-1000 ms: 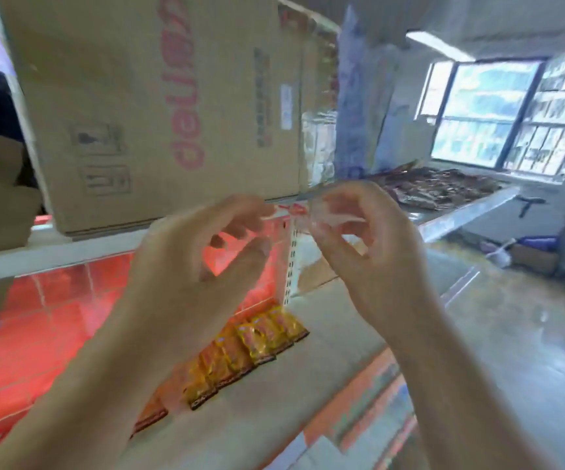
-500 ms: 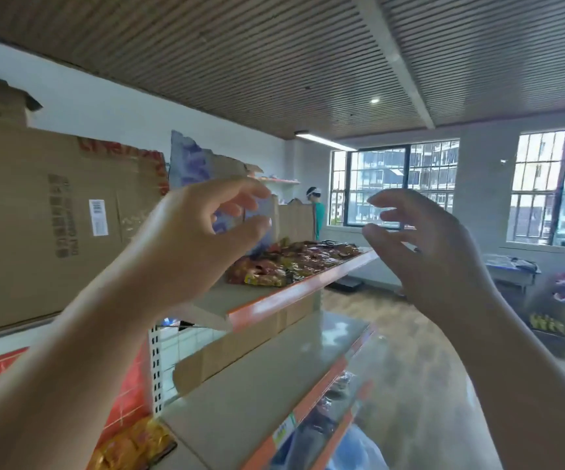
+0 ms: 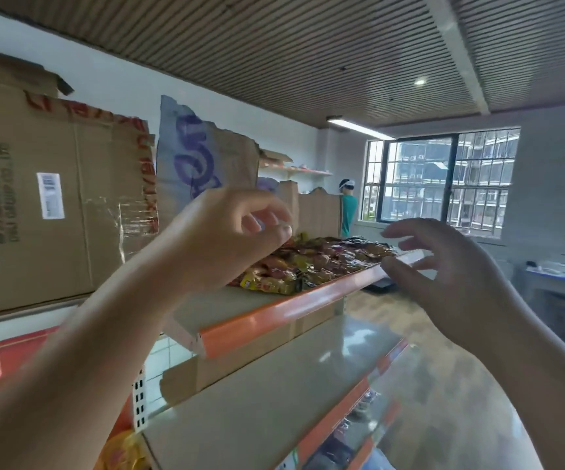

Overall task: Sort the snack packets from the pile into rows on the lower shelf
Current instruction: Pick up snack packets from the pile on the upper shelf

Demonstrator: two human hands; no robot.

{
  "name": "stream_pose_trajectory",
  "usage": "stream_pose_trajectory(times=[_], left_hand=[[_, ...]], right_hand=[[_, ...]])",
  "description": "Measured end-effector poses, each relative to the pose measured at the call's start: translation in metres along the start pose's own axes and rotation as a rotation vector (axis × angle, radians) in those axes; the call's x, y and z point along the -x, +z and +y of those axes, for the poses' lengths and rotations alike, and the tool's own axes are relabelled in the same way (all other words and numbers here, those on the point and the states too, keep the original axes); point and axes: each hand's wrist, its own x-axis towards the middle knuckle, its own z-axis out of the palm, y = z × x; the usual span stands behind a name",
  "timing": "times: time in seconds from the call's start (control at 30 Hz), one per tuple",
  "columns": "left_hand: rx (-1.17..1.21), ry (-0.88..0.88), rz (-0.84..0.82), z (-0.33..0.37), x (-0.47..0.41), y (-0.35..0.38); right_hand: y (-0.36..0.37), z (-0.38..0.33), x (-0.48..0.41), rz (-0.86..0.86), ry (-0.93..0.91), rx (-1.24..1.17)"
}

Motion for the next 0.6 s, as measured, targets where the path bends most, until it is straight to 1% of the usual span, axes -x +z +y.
stream_pose_trajectory(times=[0.2, 0.37, 0.47, 0.6], left_hand=[[-0.052, -0.140, -0.073, -0.079, -0.046, 0.044], [-0.157, -0.300, -0.255, -0.141, -0.091, 0.075], [-0.212, -0.378, -0.332, -0.160, -0.111, 0.083], [-0.334, -0.427, -0.435, -0.168, -0.133, 0.088]], right_hand=[[0.065, 0.072, -0.067, -0.087, -0.057, 0.031], [0.124, 0.121, -0.135, -0.208, -0.085, 0.029], [0.156, 0.146, -0.169, -0.280, -0.104, 0.052], [0.194, 0.168, -0.202, -0.457, -0.077, 0.074]])
